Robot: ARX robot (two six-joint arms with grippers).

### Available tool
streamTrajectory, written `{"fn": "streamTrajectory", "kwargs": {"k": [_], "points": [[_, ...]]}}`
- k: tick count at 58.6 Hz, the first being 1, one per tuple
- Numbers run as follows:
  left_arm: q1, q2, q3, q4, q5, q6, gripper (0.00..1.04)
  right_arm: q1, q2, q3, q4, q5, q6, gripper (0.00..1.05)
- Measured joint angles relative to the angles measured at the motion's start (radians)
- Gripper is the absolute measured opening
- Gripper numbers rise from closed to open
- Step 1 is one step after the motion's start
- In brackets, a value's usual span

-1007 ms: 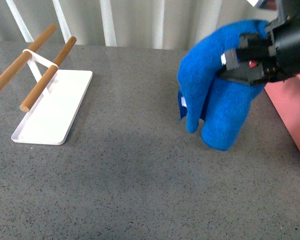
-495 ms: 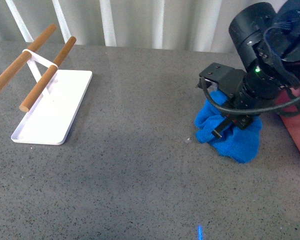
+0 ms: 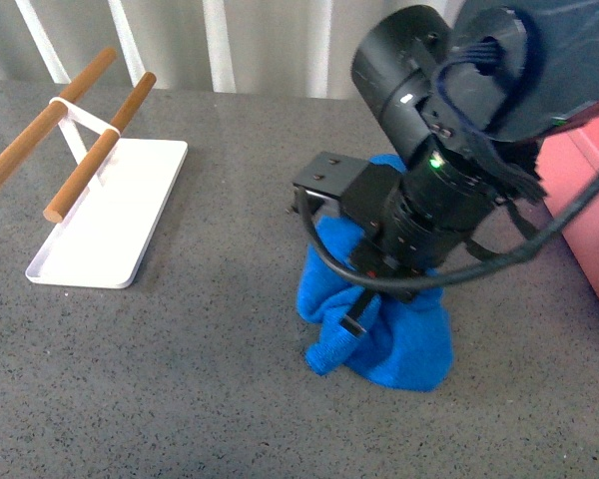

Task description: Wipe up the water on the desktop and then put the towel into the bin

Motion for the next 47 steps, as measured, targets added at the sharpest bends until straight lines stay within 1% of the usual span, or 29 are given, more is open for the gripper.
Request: {"fn": "streamTrajectory", "kwargs": {"k": [5,8,12,16,18,23,28,34,38,40,47], "points": [[0.000,0.000,0.000,0.000,0.000,0.000,0.98,-0.068,-0.057,-0.109,0.006,0.072,-0.084,0.05],[0.000,0.000,0.000,0.000,0.000,0.000,0.98,-0.099,-0.068,-0.131,0.006,0.094,-0.115,0.05],[0.000,0.000,0.000,0.000,0.000,0.000,0.98,-0.134,-0.075,-0.136,0.006,0.107,-0.145,0.05],[0.000,0.000,0.000,0.000,0.000,0.000,0.98,-0.160,-0.084,-0.127,0.035,0.094,-0.166,0.05],[0.000,0.000,0.000,0.000,0.000,0.000,0.98,-0.162,-0.087,-0.121,0.050,0.080,-0.166,0.05],[0.000,0.000,0.000,0.000,0.001,0.000,0.98,-0.147,-0.108,-0.082,0.096,-0.001,-0.162,0.05],[0.000,0.000,0.000,0.000,0.000,0.000,0.98,-0.113,-0.140,-0.027,0.085,-0.056,-0.137,0.05],[0.000,0.000,0.000,0.000,0.000,0.000,0.98,-0.061,-0.193,0.061,0.040,-0.060,-0.101,0.05],[0.000,0.000,0.000,0.000,0.000,0.000,0.98,-0.037,-0.224,0.110,-0.002,-0.029,-0.098,0.05],[0.000,0.000,0.000,0.000,0.000,0.000,0.98,-0.029,-0.239,0.132,-0.027,0.003,-0.099,0.05],[0.000,0.000,0.000,0.000,0.000,0.000,0.98,-0.037,-0.306,0.164,-0.092,0.165,-0.151,0.05]]}}
